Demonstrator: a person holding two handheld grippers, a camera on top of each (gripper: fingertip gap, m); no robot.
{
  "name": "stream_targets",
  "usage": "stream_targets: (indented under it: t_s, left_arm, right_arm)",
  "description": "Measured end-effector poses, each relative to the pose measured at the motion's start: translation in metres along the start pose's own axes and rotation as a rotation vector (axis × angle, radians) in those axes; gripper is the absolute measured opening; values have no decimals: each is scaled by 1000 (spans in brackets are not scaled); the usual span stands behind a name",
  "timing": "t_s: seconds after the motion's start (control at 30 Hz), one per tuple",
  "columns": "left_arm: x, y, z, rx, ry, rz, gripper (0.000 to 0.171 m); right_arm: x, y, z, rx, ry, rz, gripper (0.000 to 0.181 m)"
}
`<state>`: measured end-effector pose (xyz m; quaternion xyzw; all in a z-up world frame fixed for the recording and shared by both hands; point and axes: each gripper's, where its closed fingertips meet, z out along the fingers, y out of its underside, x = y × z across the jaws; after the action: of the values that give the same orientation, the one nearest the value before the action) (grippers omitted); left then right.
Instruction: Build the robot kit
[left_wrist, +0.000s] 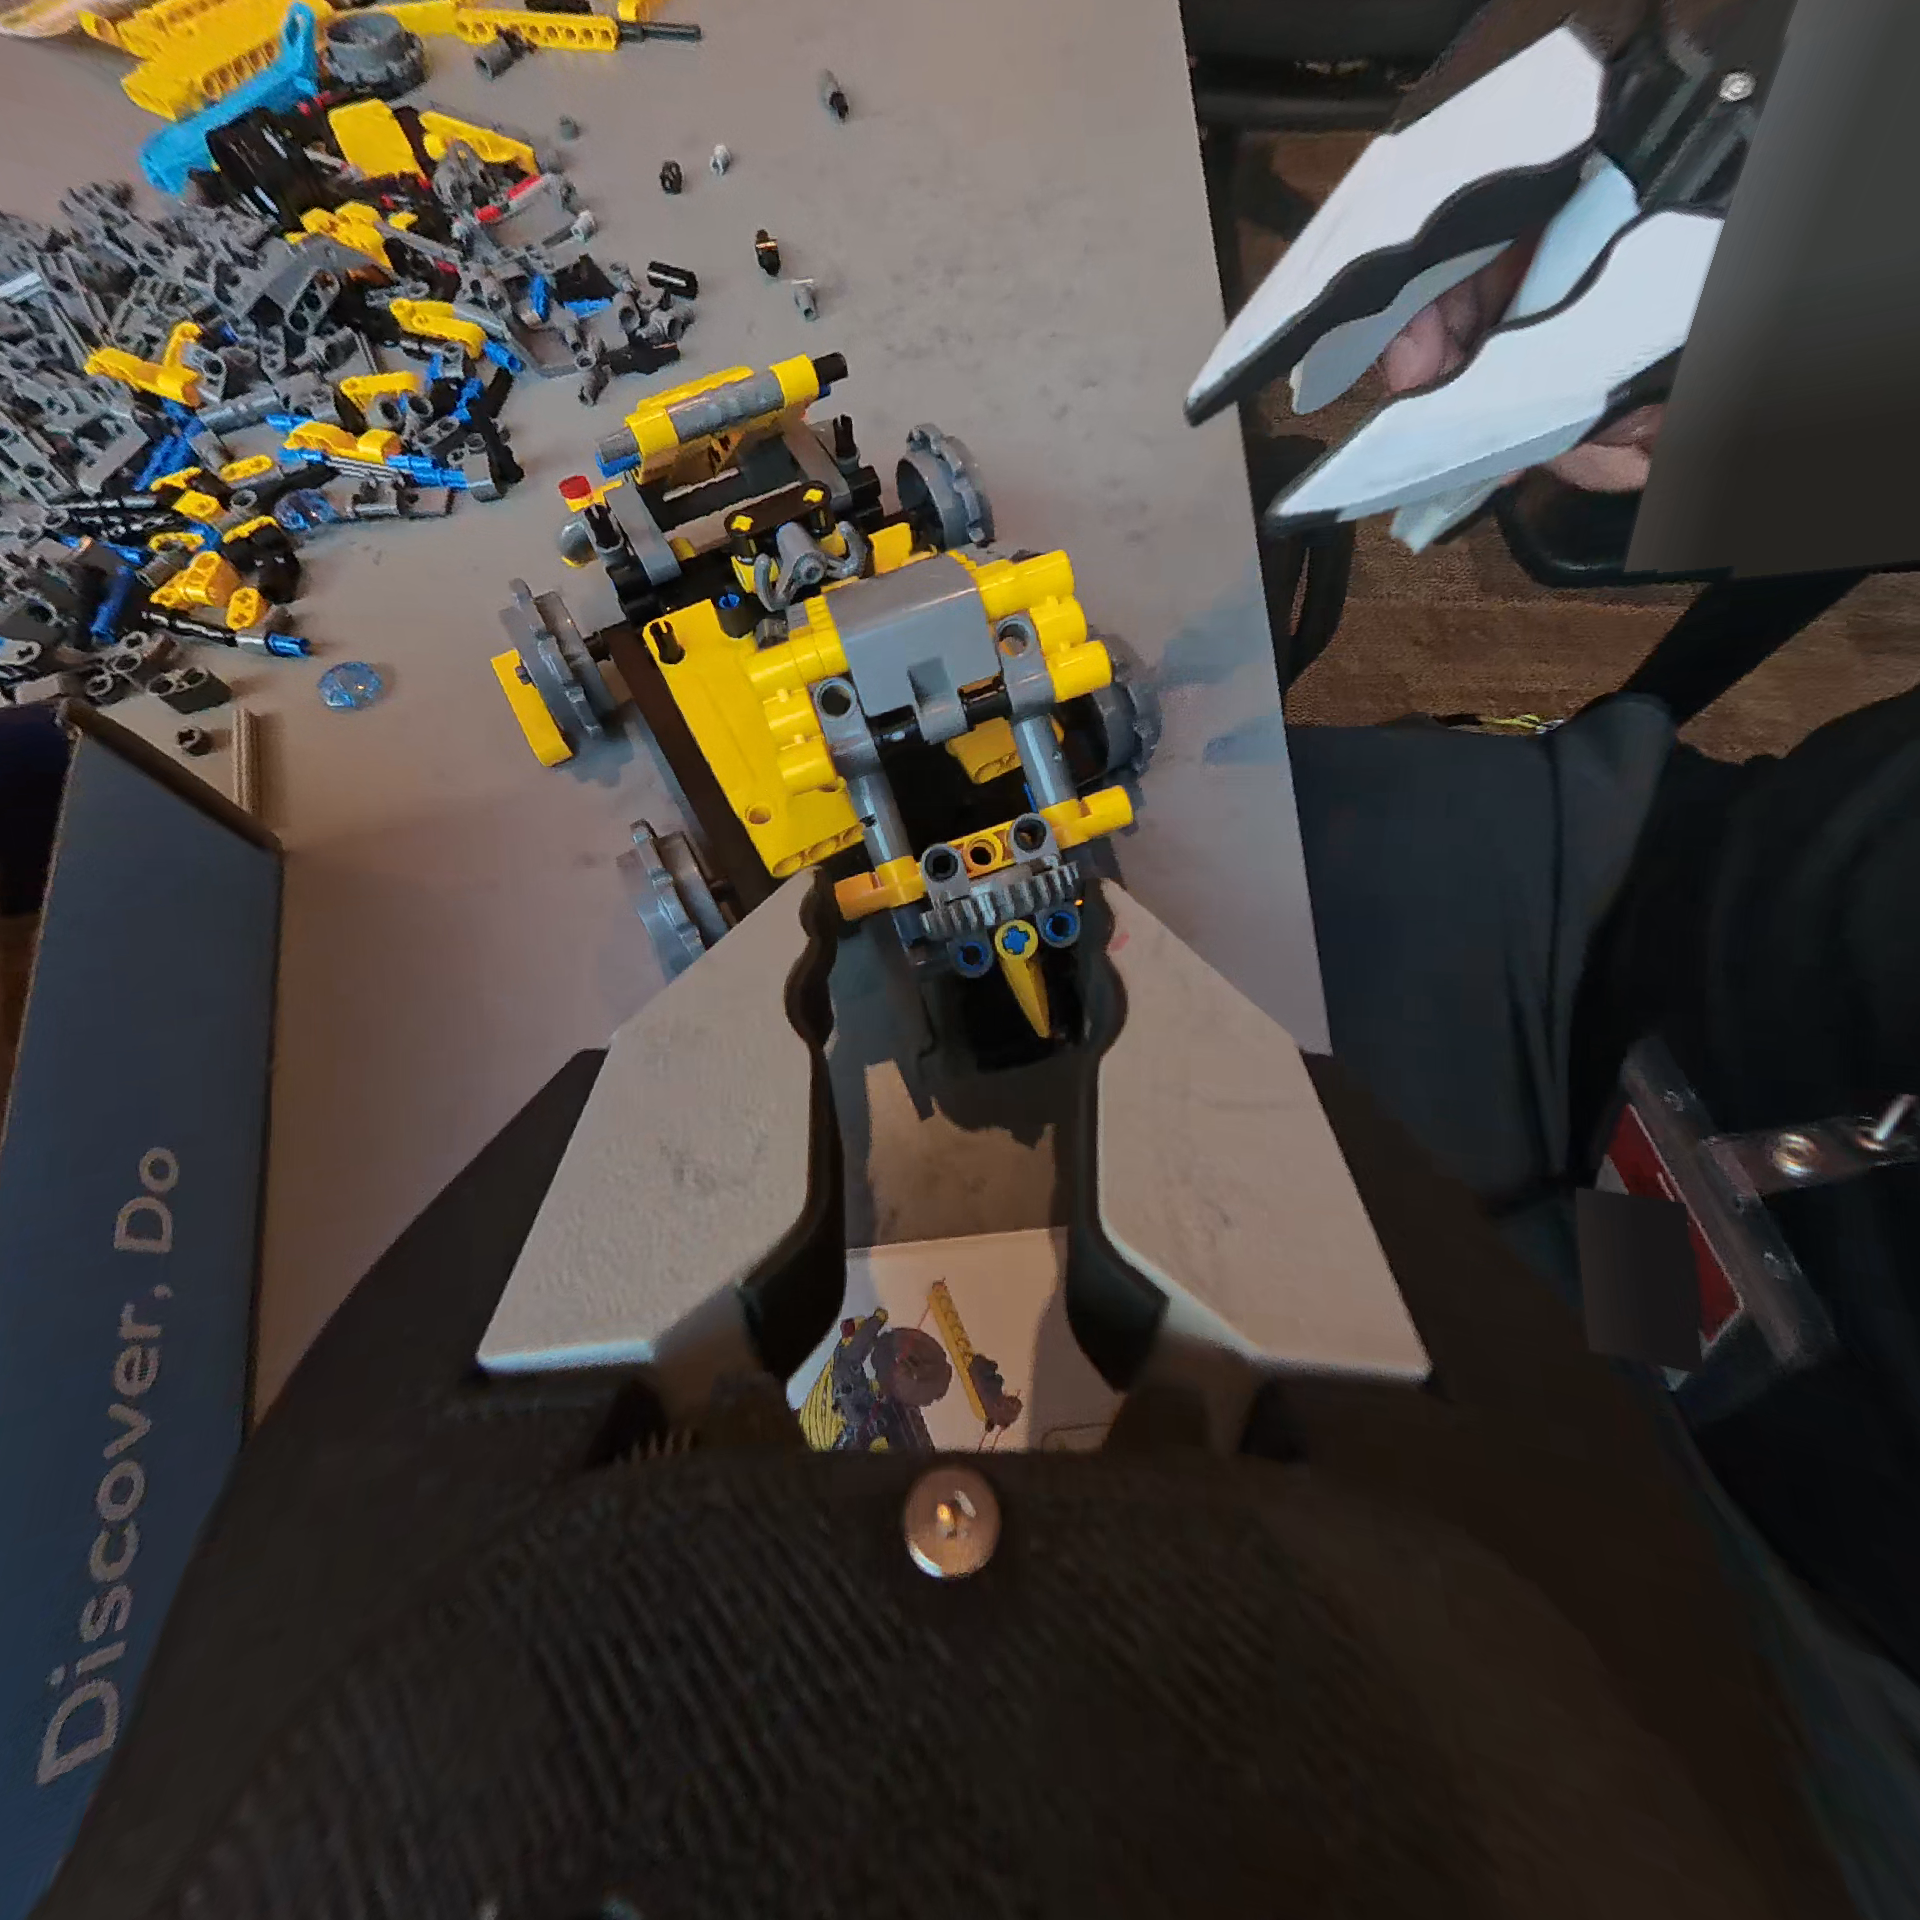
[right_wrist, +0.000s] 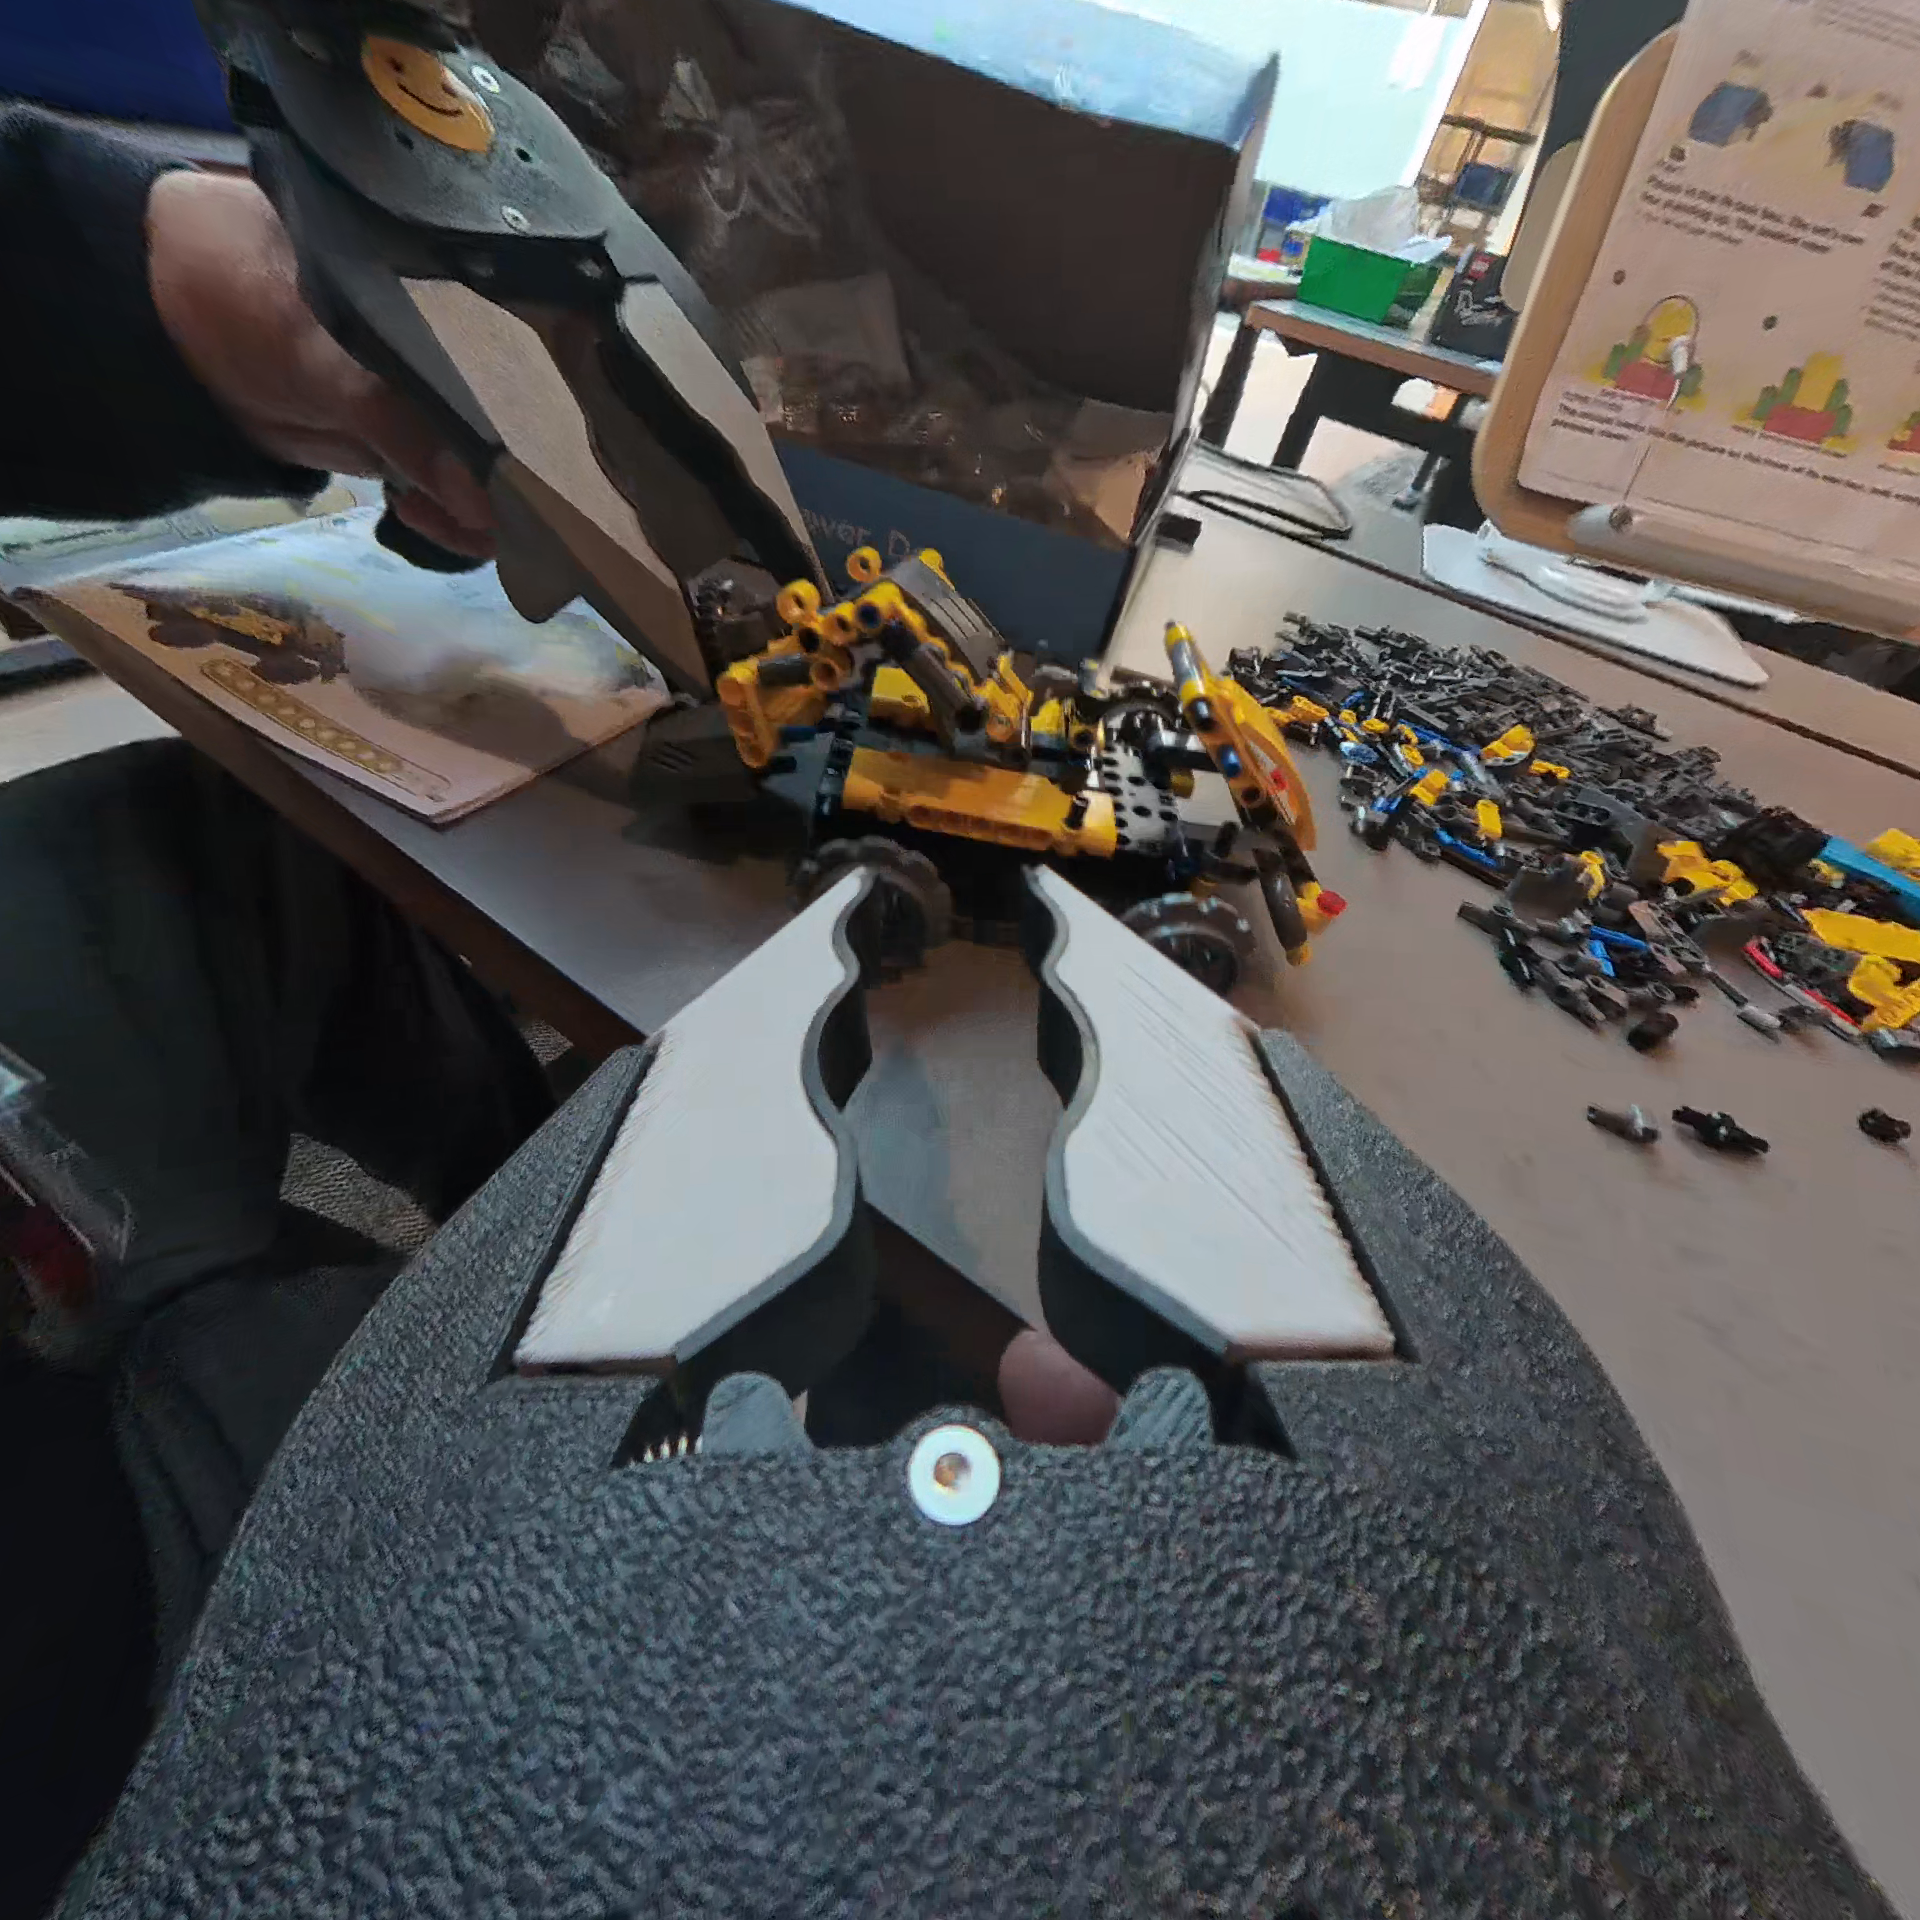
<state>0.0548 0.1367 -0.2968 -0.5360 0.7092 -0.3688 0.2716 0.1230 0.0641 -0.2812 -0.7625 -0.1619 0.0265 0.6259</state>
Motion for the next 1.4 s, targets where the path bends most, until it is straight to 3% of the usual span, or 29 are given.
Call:
stream_targets:
  t_s: [0.17,0.3,0.57,0.6,0.67,0.93,1.2,1.27,1.4]
  left_arm:
    - [-4,-2,-1,9,-80,-41,44]
    - [-6,-8,3,-16,-167,-162,44]
    - [-6,-10,5,-31,-191,-121,44]
    - [-6,-13,2,-15,-186,-122,44]
    - [-5,-16,-4,21,-161,-135,44]
    - [-8,-19,-12,107,-130,-275,44]
    - [5,-33,-25,250,-126,-276,43]
    - [2,-30,-28,281,-133,-304,43]
    - [2,-28,-37,335,-131,-332,43]
  right_arm:
    - [8,16,-1,-27,-107,148,45]
    - [3,15,3,-25,-118,113,44]
    - [3,-4,10,-30,-25,10,31]
    - [8,-2,13,-47,-1,16,36]
    - [13,11,20,-135,9,80,68]
    - [9,28,41,-261,38,161,98]
    - [-2,24,45,-230,67,118,62]
    - [-12,31,48,-245,4,110,40]
    - [-19,32,41,-234,-21,103,38]
